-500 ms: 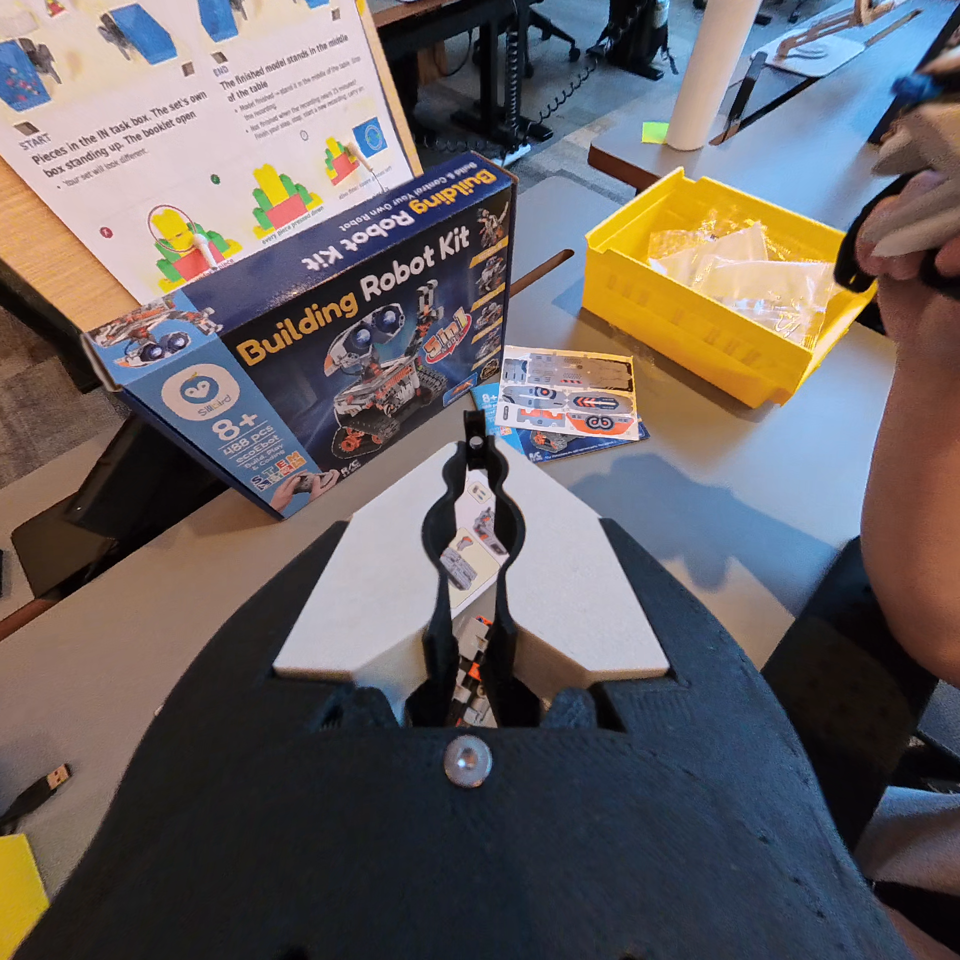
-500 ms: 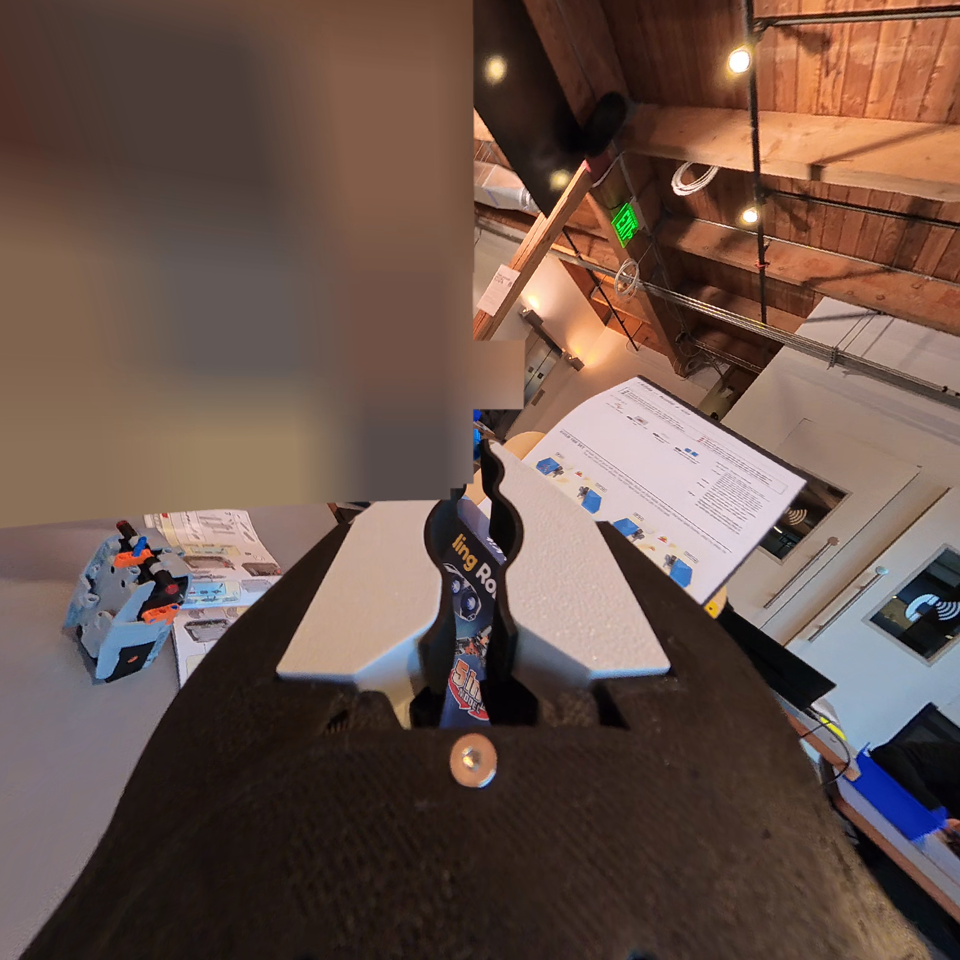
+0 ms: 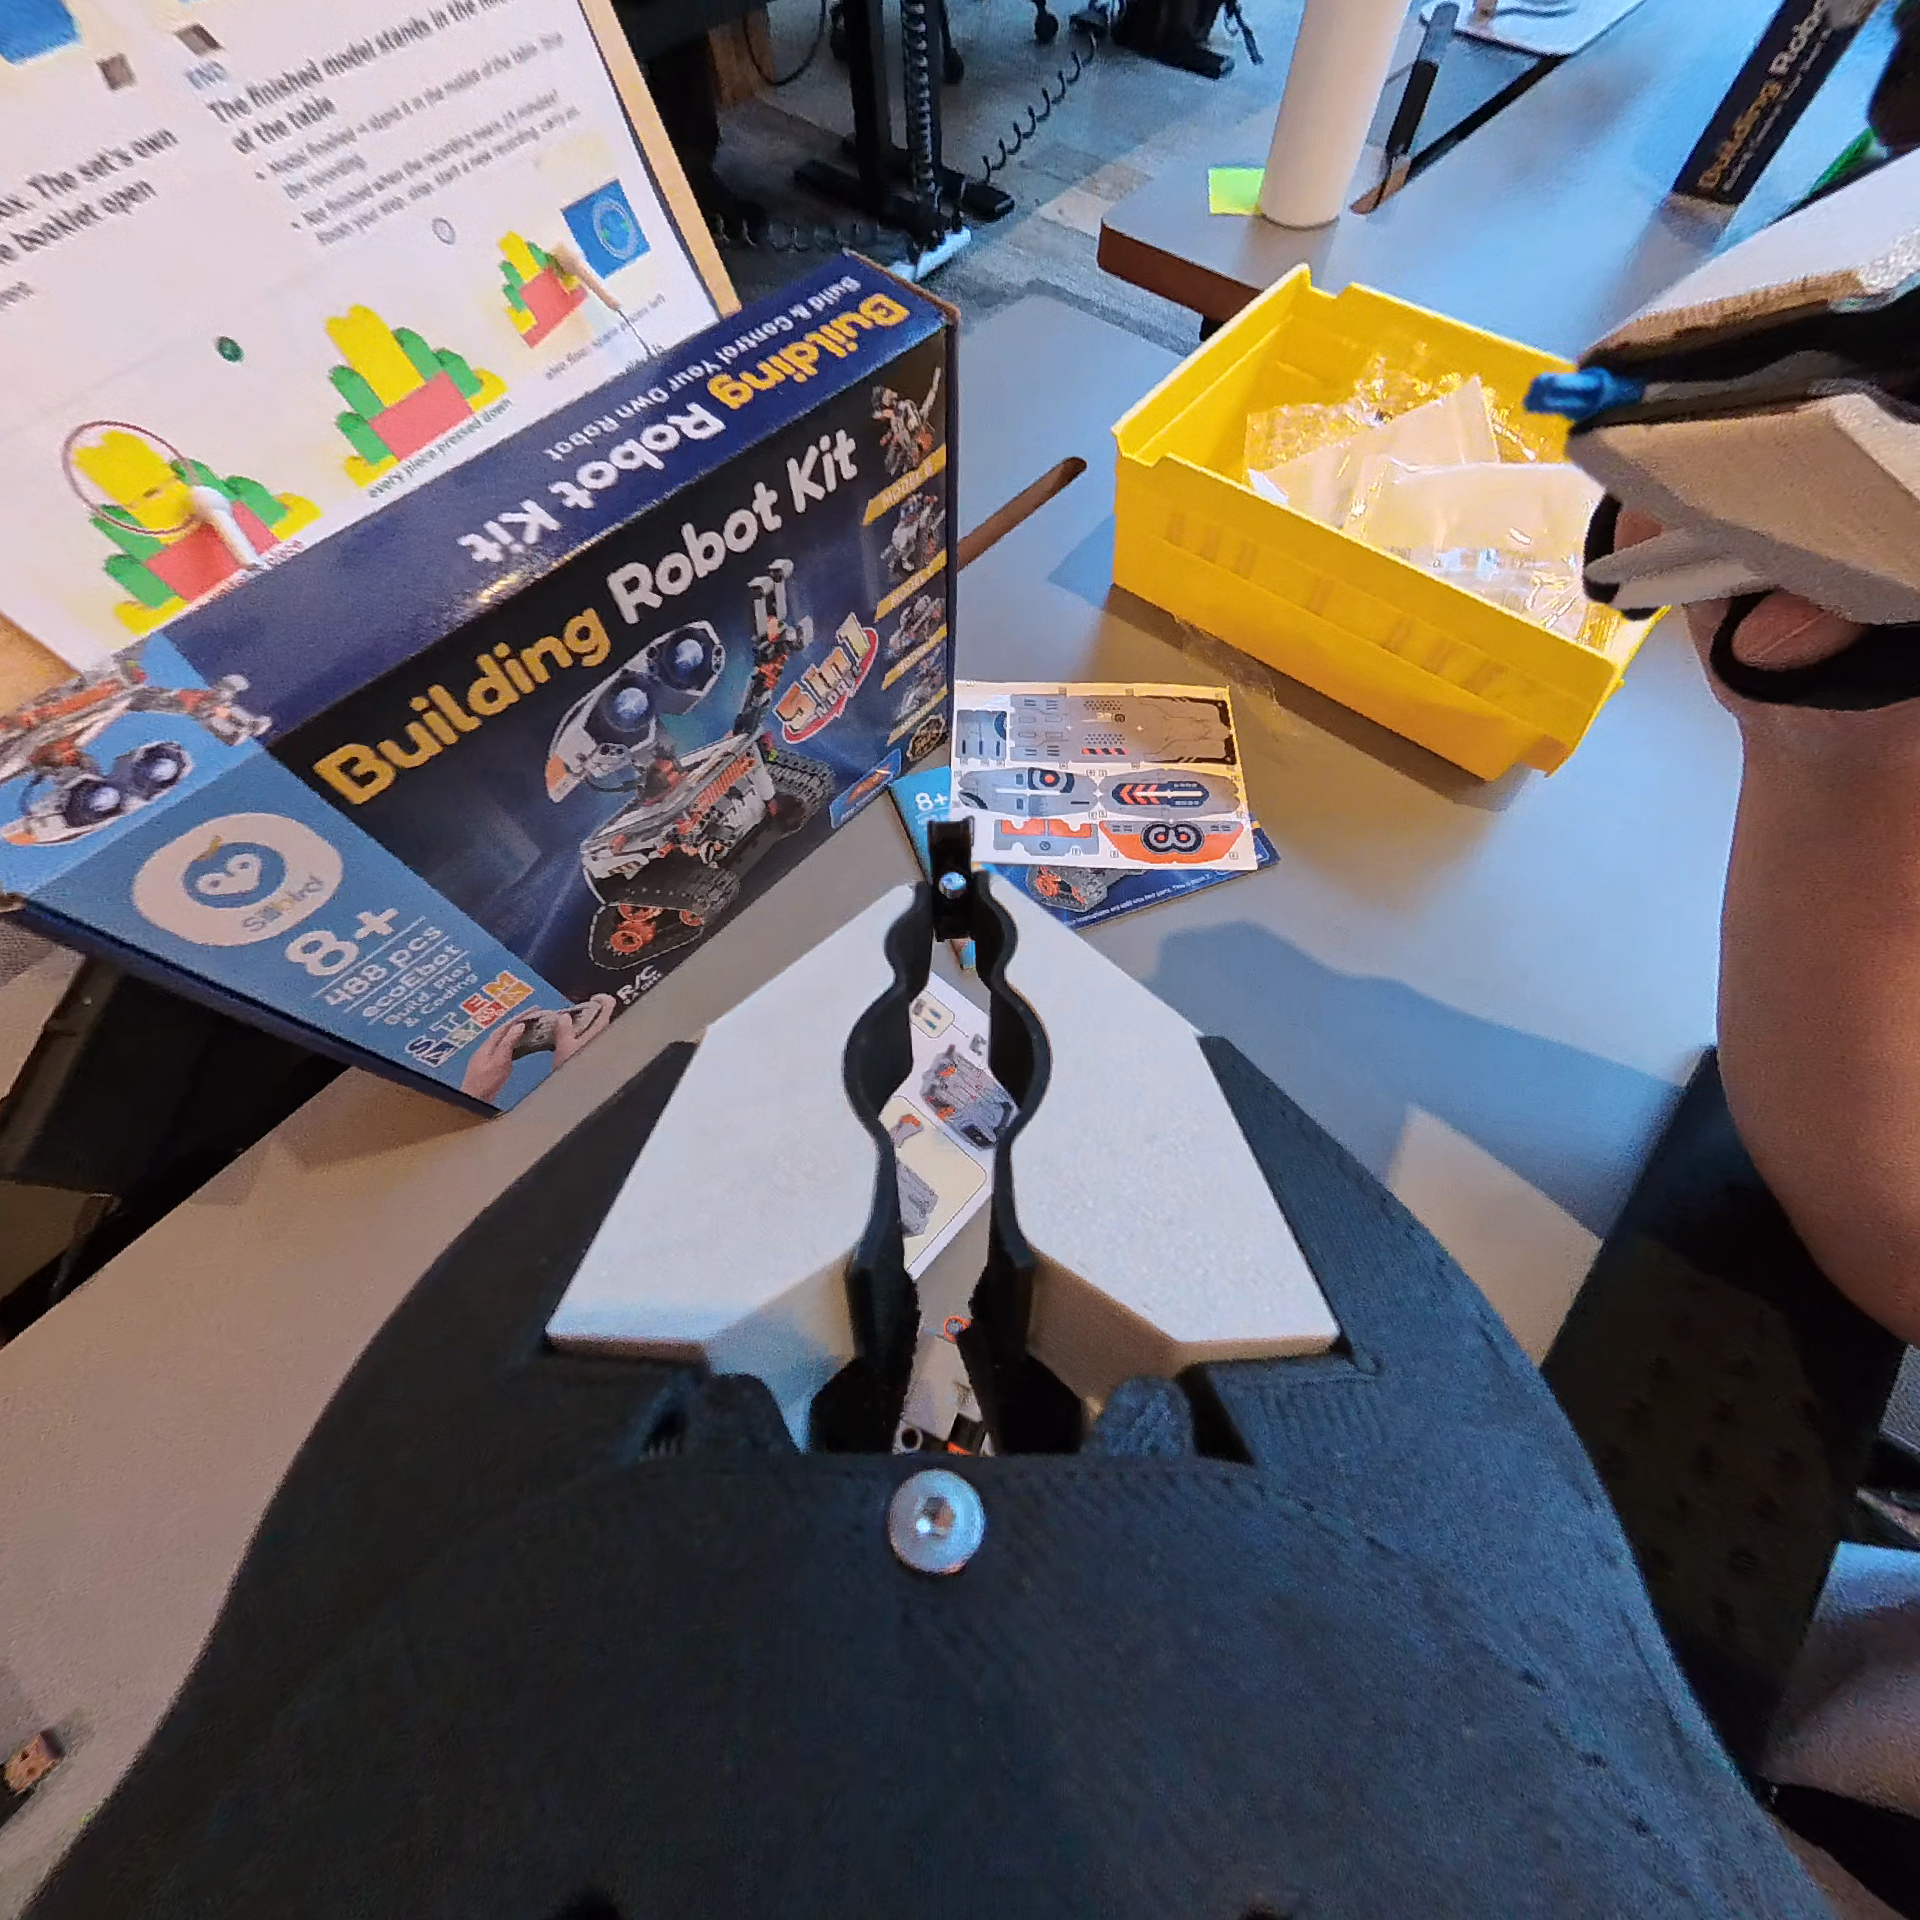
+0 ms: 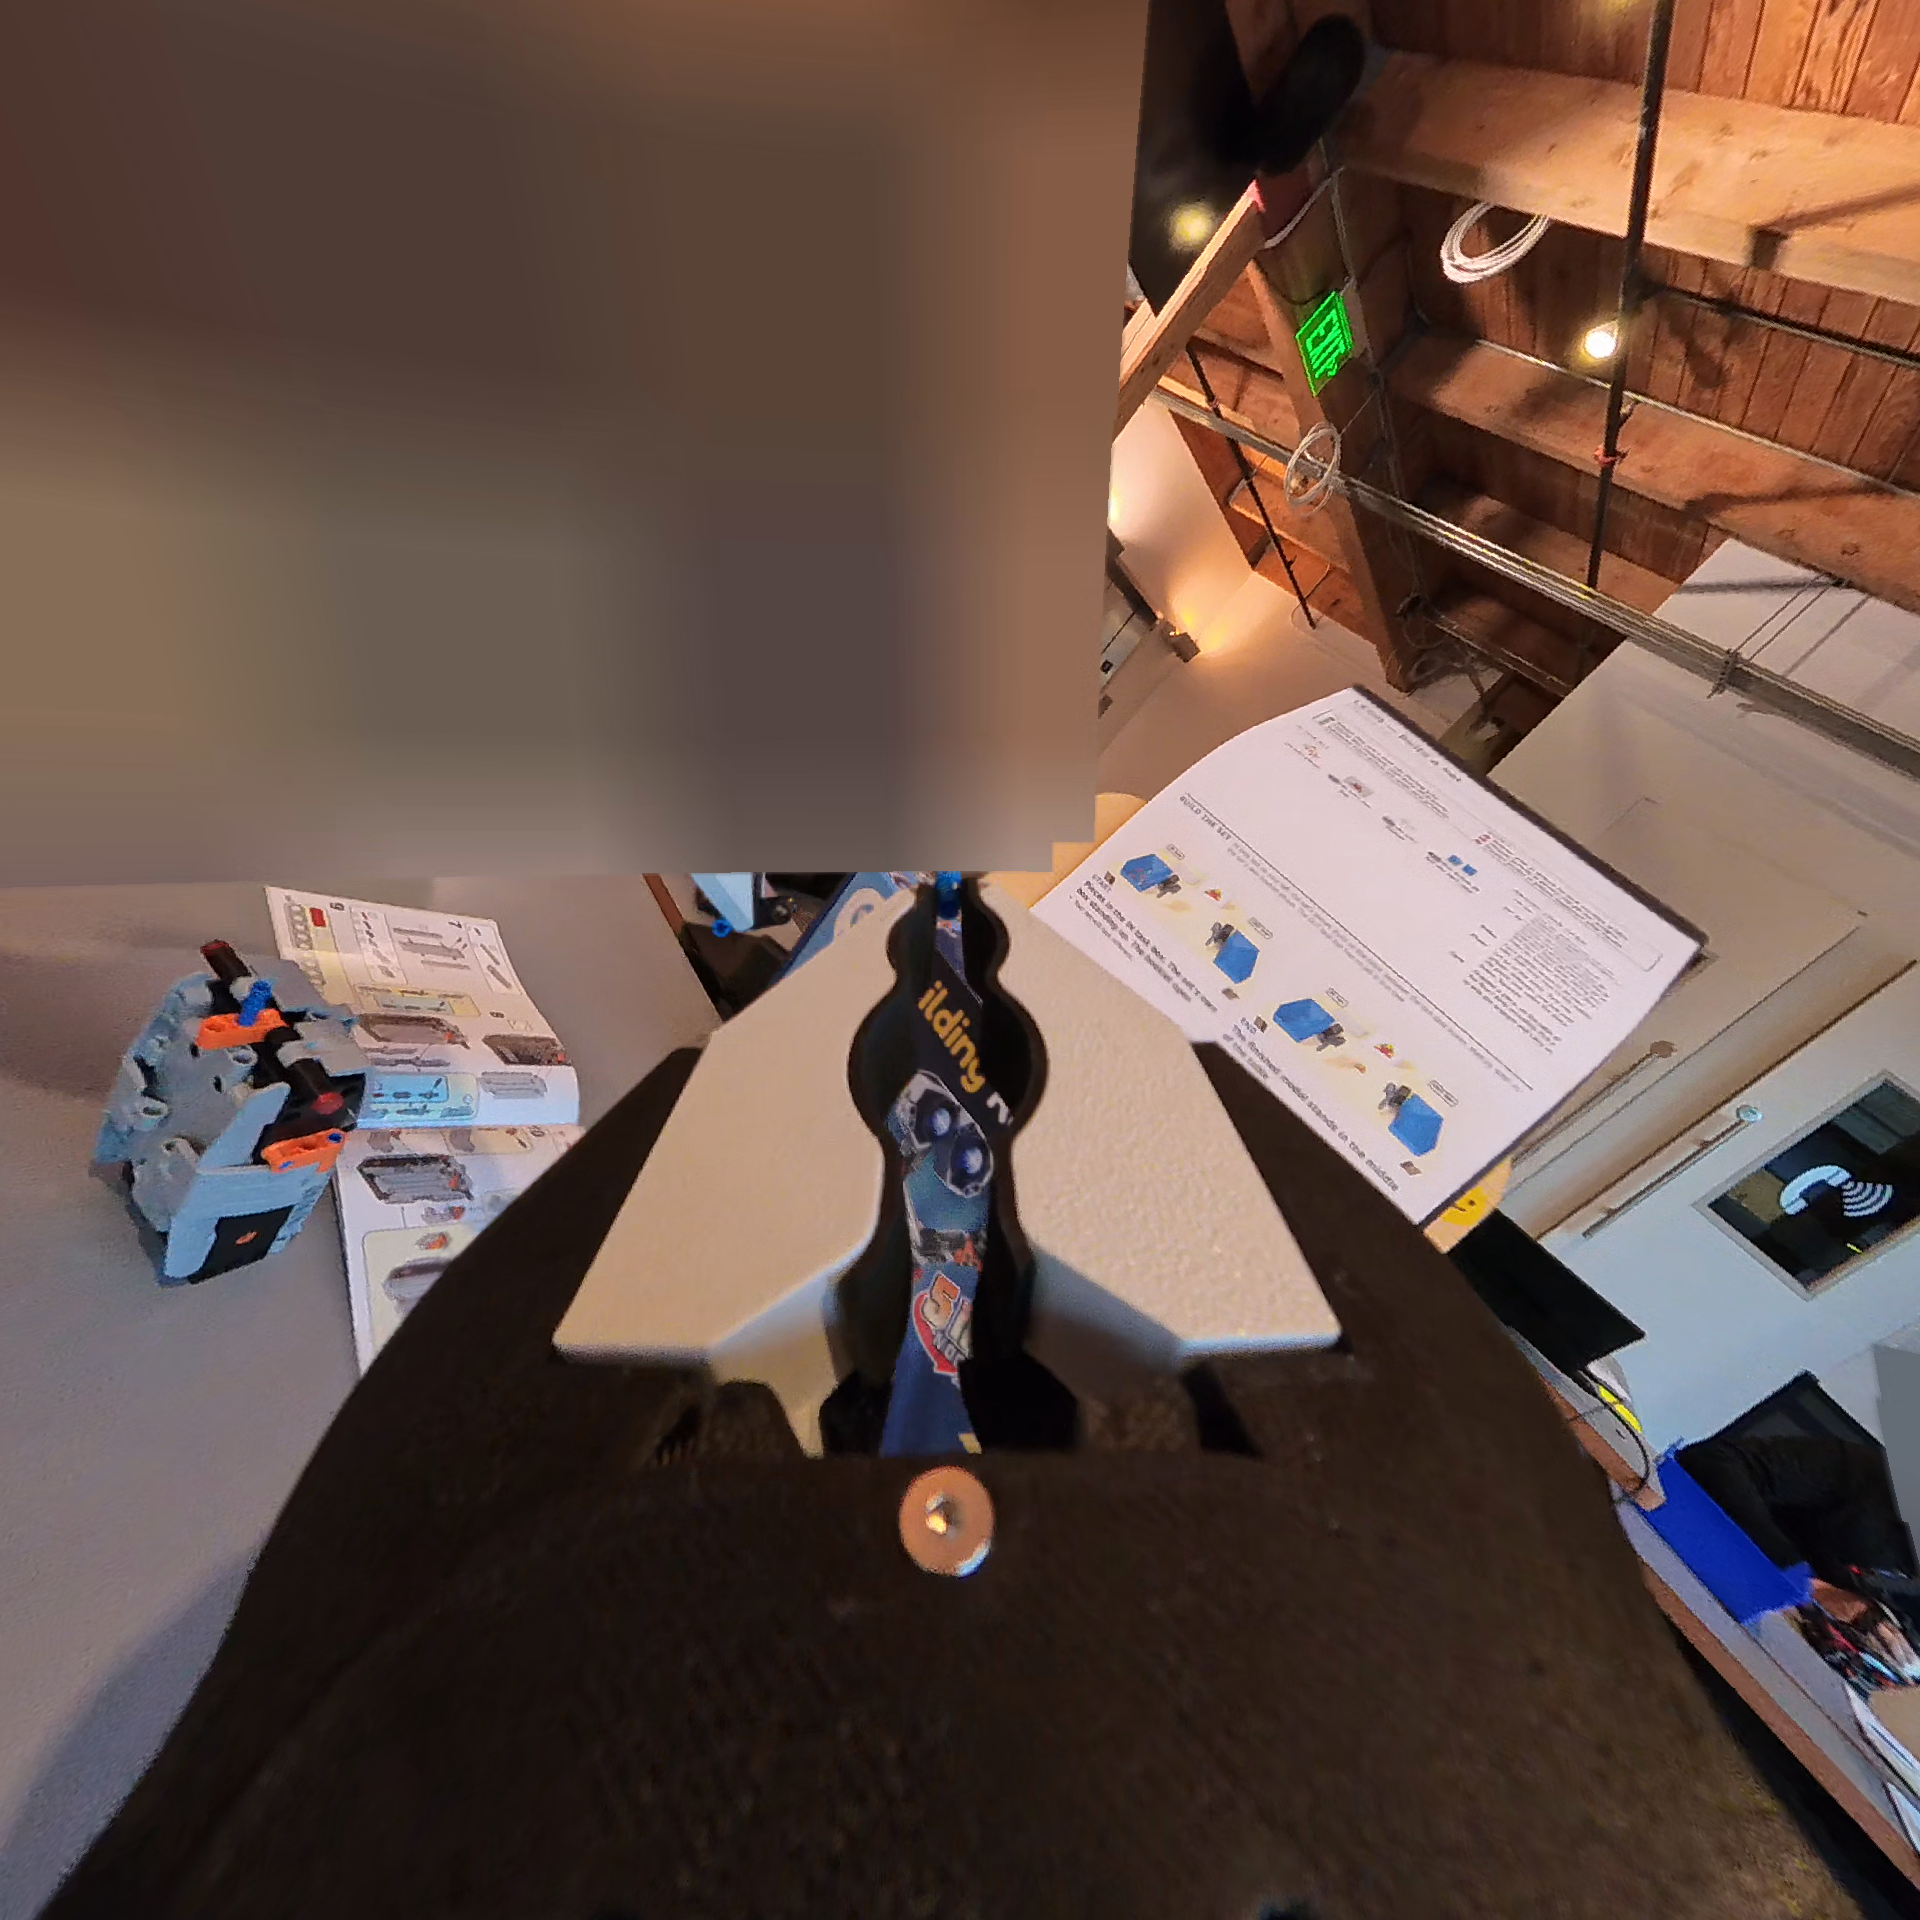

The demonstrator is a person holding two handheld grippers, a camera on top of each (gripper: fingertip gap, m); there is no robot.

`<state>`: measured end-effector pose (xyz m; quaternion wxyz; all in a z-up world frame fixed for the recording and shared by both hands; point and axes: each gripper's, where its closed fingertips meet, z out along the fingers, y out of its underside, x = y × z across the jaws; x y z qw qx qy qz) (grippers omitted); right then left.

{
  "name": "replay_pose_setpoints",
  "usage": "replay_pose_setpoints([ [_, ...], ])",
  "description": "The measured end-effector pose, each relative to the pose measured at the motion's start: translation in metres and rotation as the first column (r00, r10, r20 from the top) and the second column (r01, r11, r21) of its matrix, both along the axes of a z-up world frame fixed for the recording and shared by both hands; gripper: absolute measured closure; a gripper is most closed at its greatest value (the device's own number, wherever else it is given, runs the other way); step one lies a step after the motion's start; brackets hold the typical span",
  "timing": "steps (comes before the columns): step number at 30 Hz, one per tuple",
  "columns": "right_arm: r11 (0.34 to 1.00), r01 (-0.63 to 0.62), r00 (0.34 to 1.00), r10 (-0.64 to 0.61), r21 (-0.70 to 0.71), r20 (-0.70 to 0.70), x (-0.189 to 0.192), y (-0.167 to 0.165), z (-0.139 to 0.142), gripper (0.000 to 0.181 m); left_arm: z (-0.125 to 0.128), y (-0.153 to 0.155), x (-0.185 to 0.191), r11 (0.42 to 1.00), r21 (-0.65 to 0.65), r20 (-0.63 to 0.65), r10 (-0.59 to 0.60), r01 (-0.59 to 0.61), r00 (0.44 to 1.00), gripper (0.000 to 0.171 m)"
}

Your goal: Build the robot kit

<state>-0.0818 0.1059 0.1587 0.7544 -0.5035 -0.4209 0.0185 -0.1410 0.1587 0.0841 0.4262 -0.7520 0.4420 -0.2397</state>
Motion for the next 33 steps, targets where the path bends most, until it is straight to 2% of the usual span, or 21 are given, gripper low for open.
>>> replay_pose_setpoints([
  [10,0.997,0.074,0.997,-0.075,0.004,0.027,0.006,0.019,-0.012,0.178,-0.013,0.003,0.017,0.995,-0.089,0.039,-0.039,0.042,0.998,0.166],
  [16,0.995,0.084,0.996,-0.083,0.047,-0.025,0.010,0.018,-0.005,0.178,-0.032,0.001,0.024,0.991,-0.122,-0.020,-0.065,0.062,0.998,0.166],
  [20,0.997,0.068,0.998,-0.068,0.027,-0.020,0.008,0.020,-0.010,0.178,-0.039,-0.002,0.025,0.982,-0.166,-0.021,-0.094,0.090,0.995,0.166],
  [28,0.996,0.087,0.996,-0.087,-0.018,-0.010,0.013,0.034,-0.026,0.178,-0.047,0.018,0.013,0.988,-0.156,-0.057,-0.020,0.011,0.998,0.166],
  [33,0.995,0.095,0.996,-0.095,-0.012,-0.001,0.013,0.034,-0.025,0.178,-0.055,0.020,0.011,0.988,-0.153,-0.105,-0.025,0.009,0.994,0.166],
])
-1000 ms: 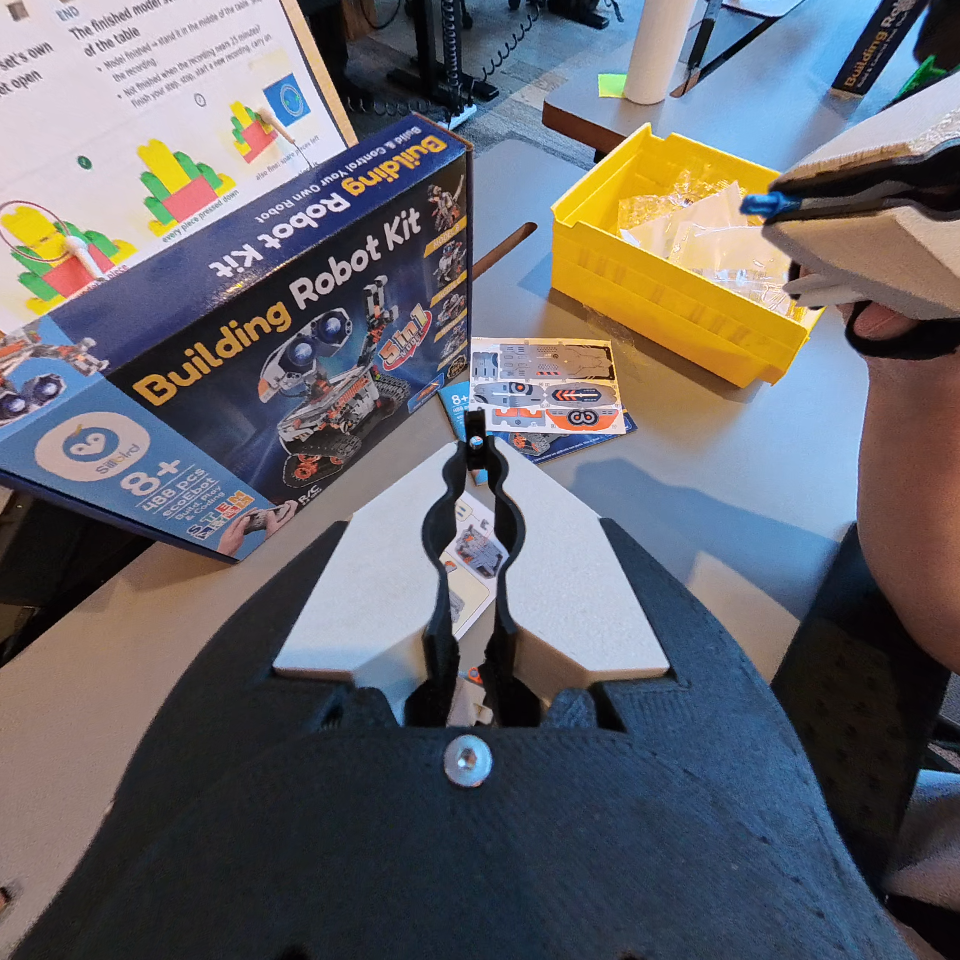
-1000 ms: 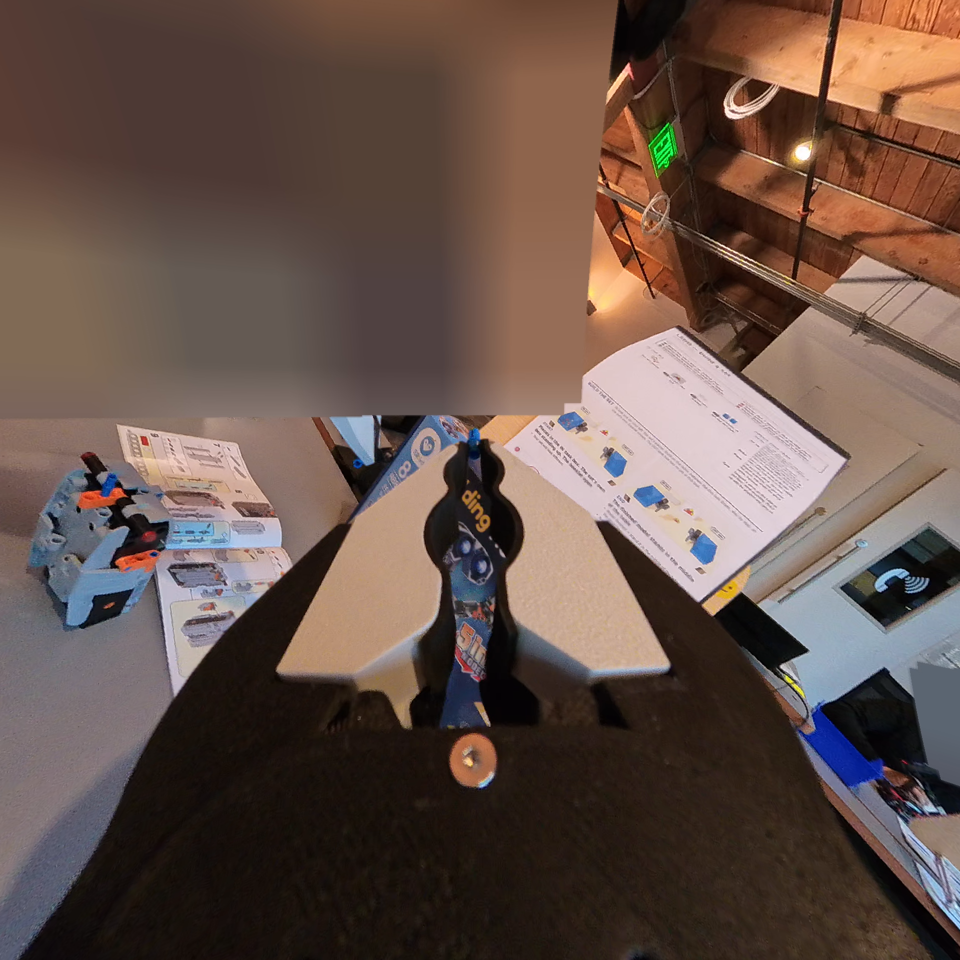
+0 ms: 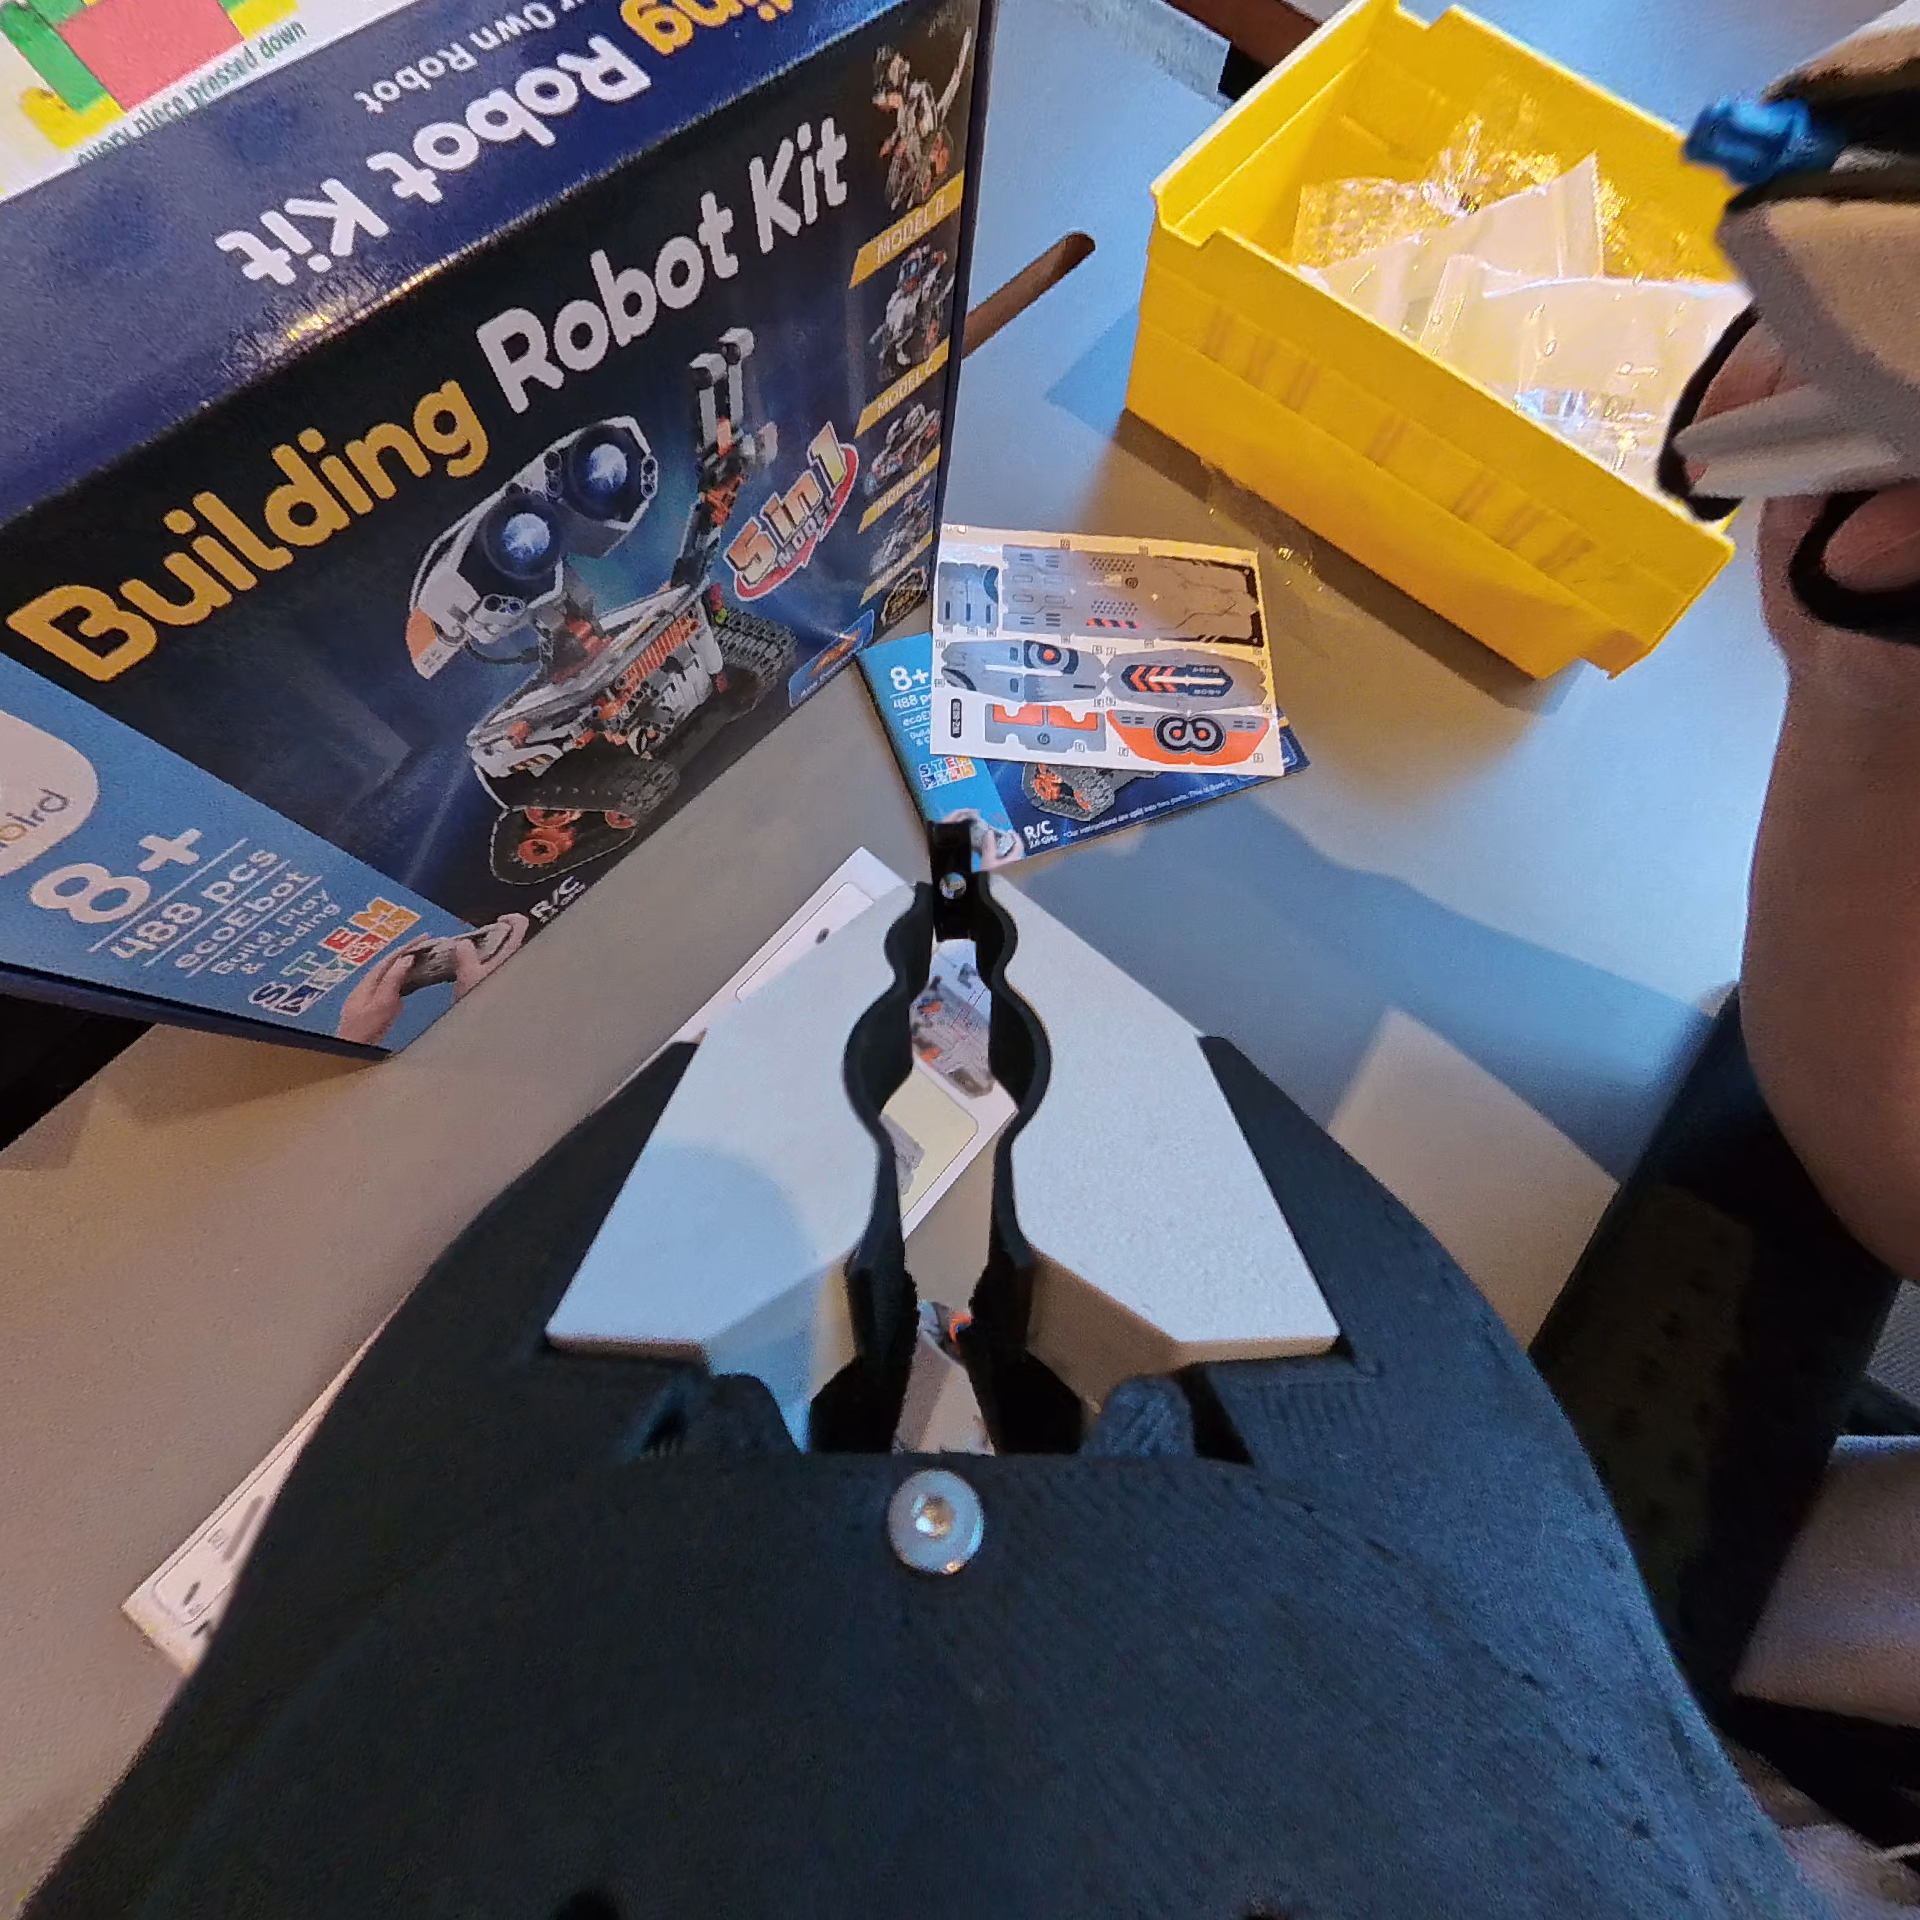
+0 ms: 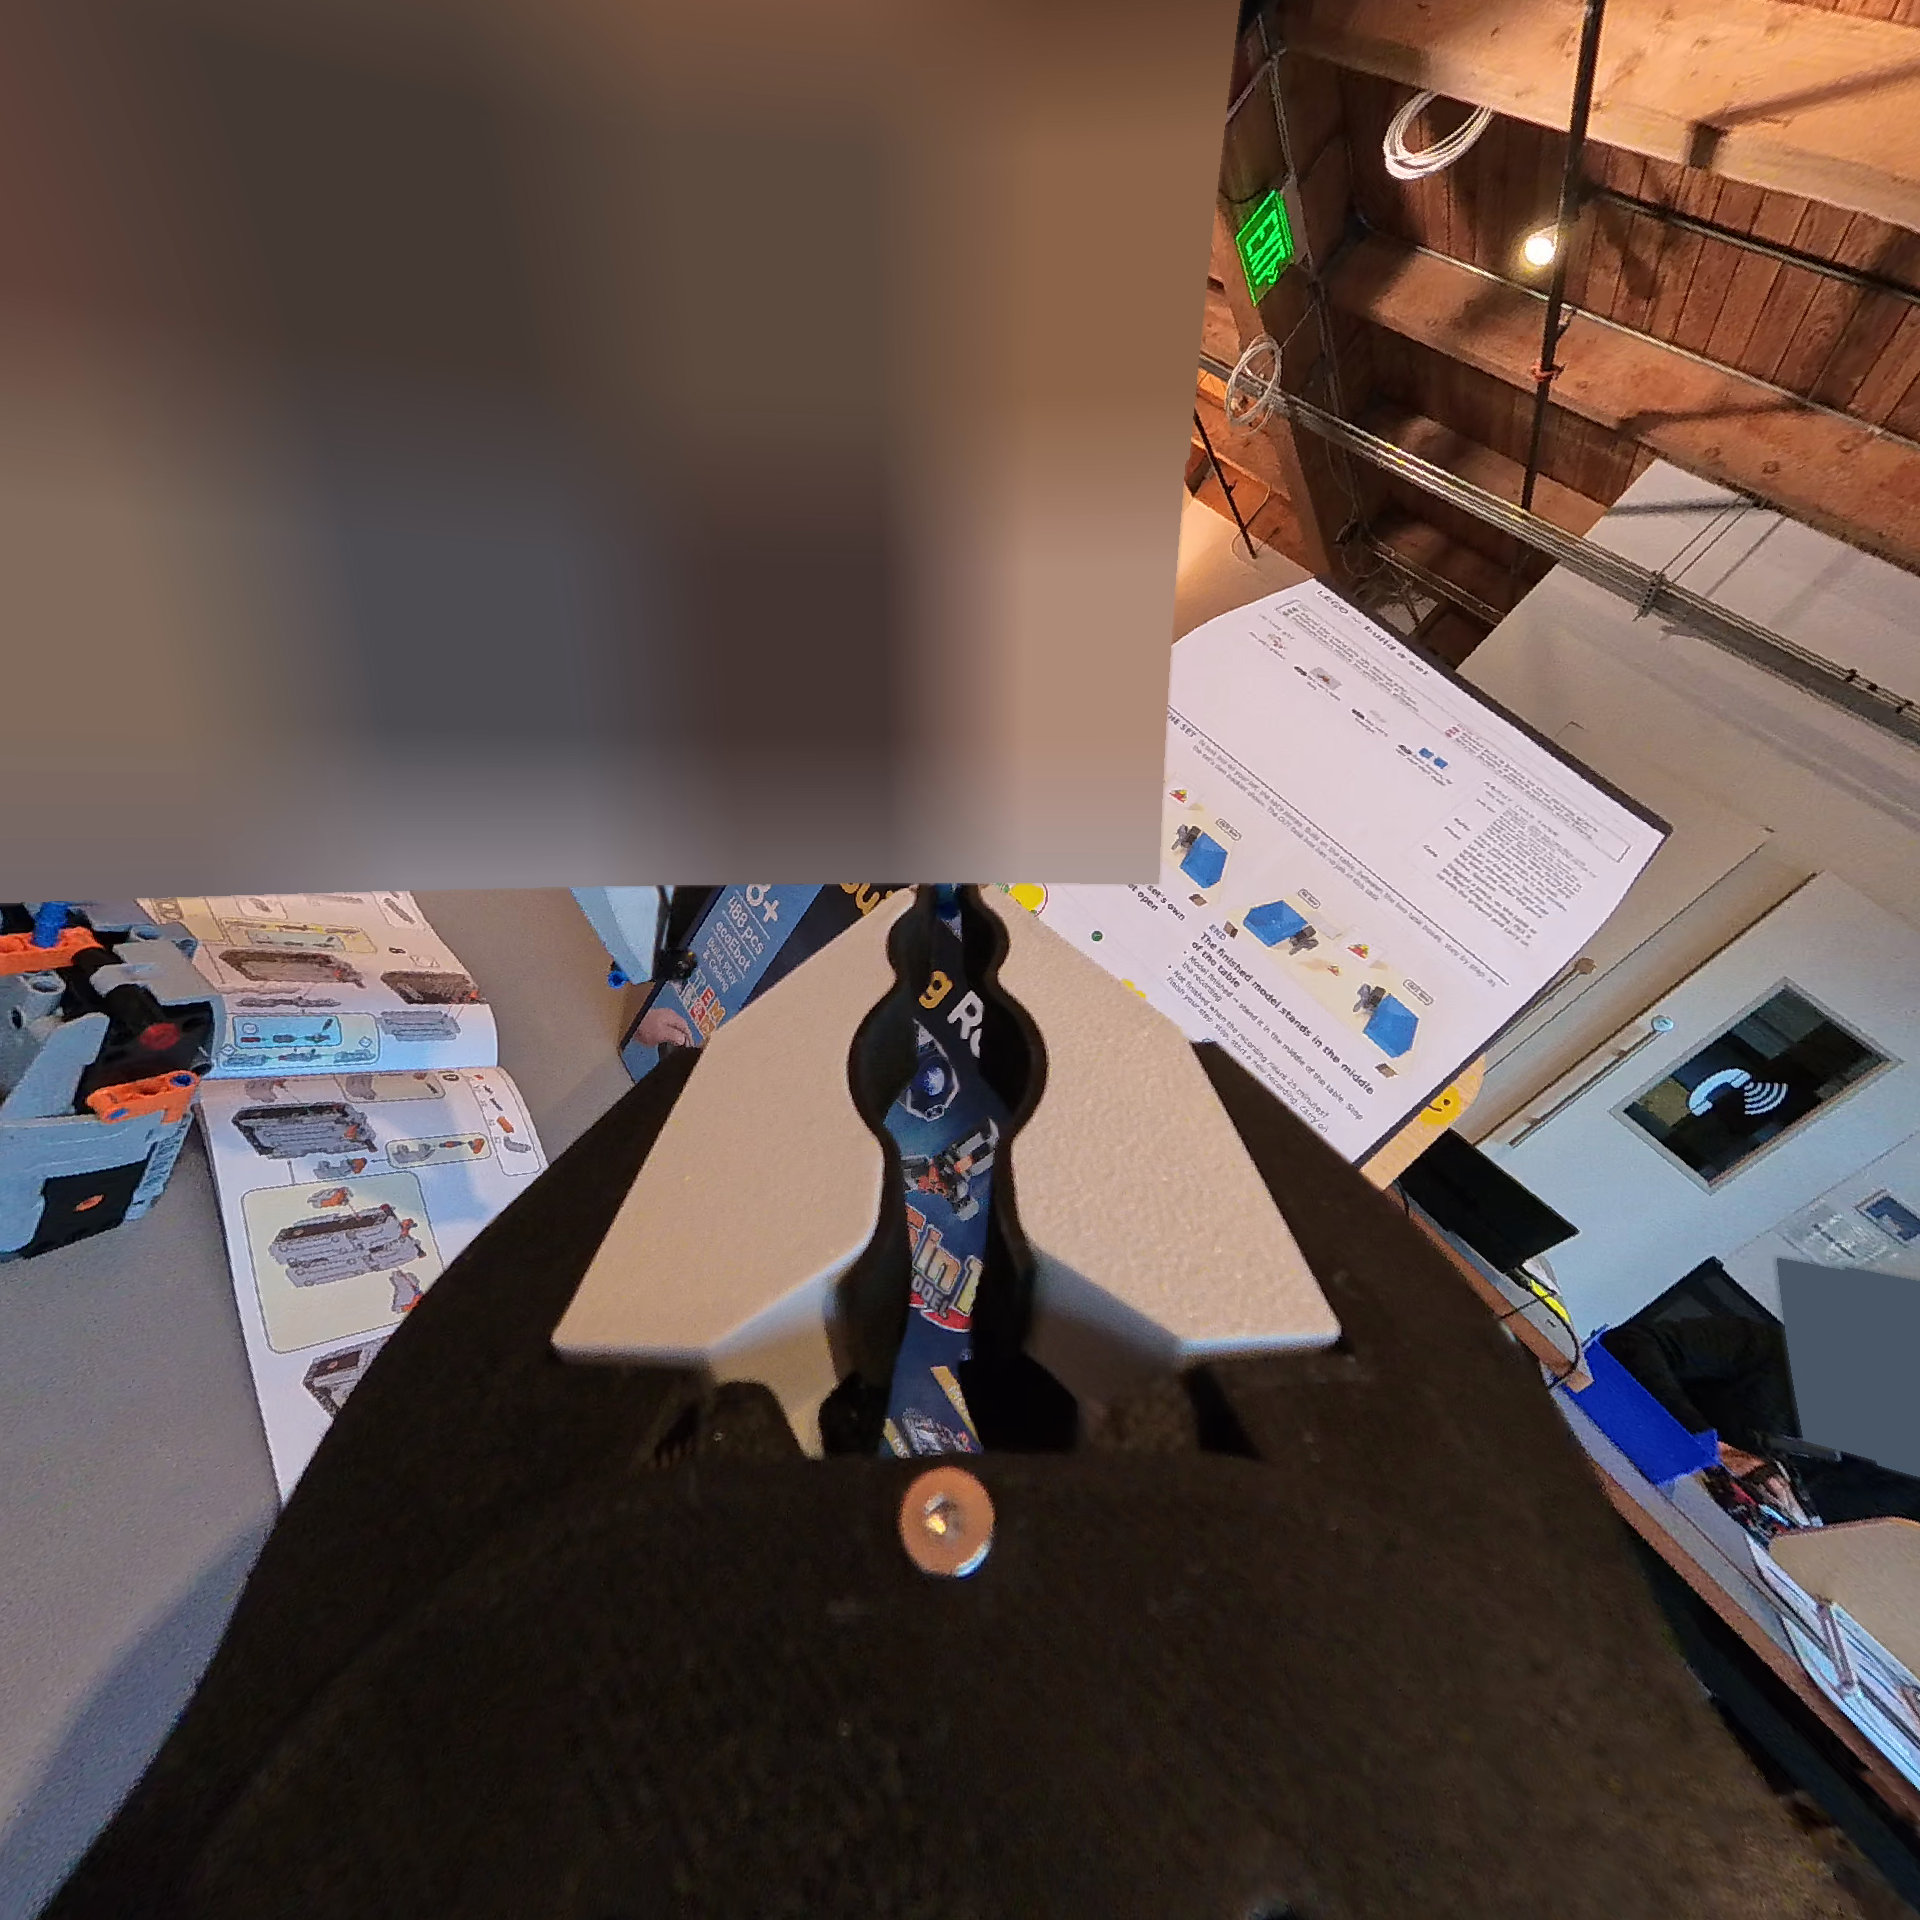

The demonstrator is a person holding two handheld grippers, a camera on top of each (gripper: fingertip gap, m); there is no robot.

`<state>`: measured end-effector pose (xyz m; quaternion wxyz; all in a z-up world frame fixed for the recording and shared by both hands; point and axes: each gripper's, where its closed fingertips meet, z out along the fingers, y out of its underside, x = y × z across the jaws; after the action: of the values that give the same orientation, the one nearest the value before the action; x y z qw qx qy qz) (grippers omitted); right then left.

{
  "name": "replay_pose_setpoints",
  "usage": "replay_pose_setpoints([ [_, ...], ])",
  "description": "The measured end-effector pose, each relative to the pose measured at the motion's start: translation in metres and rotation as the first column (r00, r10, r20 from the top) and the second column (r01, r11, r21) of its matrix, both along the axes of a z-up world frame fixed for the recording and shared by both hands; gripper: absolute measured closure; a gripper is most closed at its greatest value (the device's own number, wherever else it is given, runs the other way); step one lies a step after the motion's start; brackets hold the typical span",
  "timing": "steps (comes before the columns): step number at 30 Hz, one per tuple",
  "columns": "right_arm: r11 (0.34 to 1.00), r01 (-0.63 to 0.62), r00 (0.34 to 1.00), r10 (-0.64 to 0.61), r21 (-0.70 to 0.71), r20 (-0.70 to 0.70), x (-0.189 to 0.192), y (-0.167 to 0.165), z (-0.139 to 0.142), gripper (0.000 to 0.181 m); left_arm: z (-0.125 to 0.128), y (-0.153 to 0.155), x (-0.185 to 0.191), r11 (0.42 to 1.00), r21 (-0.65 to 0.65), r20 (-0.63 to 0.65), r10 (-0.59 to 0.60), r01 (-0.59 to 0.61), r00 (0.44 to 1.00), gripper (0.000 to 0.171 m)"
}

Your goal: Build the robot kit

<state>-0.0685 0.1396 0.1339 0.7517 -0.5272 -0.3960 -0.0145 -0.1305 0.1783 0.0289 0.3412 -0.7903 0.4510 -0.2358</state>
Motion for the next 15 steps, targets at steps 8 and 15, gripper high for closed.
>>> replay_pose_setpoints([
  [8,1.000,-0.002,1.000,0.002,0.002,0.018,-0.004,-0.001,0.000,0.179,-0.016,0.003,-0.008,0.997,0.072,-0.158,0.010,0.001,0.987,0.166],
  [15,1.000,-0.004,0.999,0.004,-0.005,0.042,-0.007,-0.001,-0.004,0.178,-0.016,0.006,-0.011,0.995,0.099,-0.182,0.023,-0.005,0.983,0.166],
])
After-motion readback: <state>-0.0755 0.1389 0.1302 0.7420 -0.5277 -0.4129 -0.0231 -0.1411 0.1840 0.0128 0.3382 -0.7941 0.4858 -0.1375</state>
